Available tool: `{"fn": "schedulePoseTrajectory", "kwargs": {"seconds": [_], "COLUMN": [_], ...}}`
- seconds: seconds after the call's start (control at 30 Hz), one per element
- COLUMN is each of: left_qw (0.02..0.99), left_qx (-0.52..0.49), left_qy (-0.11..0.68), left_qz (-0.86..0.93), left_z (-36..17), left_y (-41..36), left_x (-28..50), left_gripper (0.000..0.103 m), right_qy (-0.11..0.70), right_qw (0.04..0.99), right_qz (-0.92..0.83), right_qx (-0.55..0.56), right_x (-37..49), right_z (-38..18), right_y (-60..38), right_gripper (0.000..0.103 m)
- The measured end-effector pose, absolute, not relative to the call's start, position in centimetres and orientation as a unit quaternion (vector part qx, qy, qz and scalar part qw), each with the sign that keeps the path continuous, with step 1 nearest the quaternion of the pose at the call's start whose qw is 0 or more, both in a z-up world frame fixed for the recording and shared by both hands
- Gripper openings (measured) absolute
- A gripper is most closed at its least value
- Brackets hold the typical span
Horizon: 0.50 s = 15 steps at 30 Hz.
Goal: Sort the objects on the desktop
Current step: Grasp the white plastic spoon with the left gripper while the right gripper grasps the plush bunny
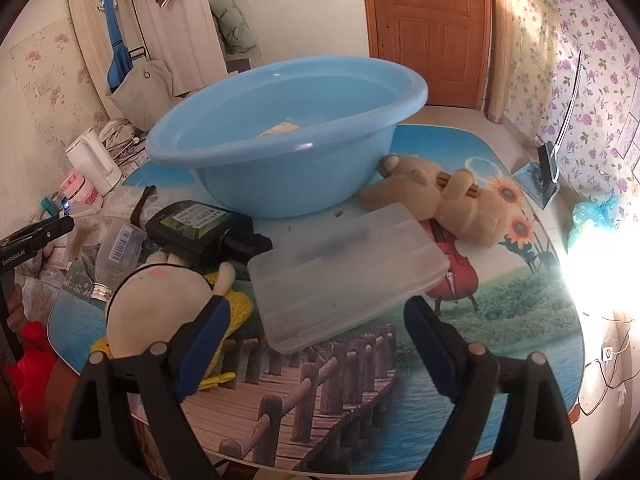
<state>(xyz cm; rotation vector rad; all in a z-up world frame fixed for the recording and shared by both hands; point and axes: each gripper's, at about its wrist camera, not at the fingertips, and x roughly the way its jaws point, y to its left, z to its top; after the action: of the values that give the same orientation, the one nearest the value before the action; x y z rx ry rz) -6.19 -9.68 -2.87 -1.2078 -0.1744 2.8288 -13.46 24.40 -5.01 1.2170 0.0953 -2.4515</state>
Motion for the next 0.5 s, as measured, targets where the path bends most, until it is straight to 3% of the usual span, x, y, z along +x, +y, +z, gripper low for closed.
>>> {"fn": "schedulePoseTrajectory", "kwargs": {"seconds": [0.2,0.5], "left_qw": [0.058,0.078], "left_qx": [-0.400,-0.401], "left_qy": [-0.047,-0.052], "left_qz": [0.913,0.911], "left_z": [-3.0,-3.2], "left_y": [-7.0,-5.4], "left_x": [-4.8,-4.8], "left_gripper": [0.053,0.053], "right_qy": [0.016,0.008], "right_qw": [0.190,0.288], "right_qz": [-0.886,-0.868], "right_qx": [0.424,0.404], "right_x": [-13.3,-11.3], "right_z": [-4.1,-1.8], "right_y": [25.3,21.7], "right_gripper": [0.090,0.090]}}
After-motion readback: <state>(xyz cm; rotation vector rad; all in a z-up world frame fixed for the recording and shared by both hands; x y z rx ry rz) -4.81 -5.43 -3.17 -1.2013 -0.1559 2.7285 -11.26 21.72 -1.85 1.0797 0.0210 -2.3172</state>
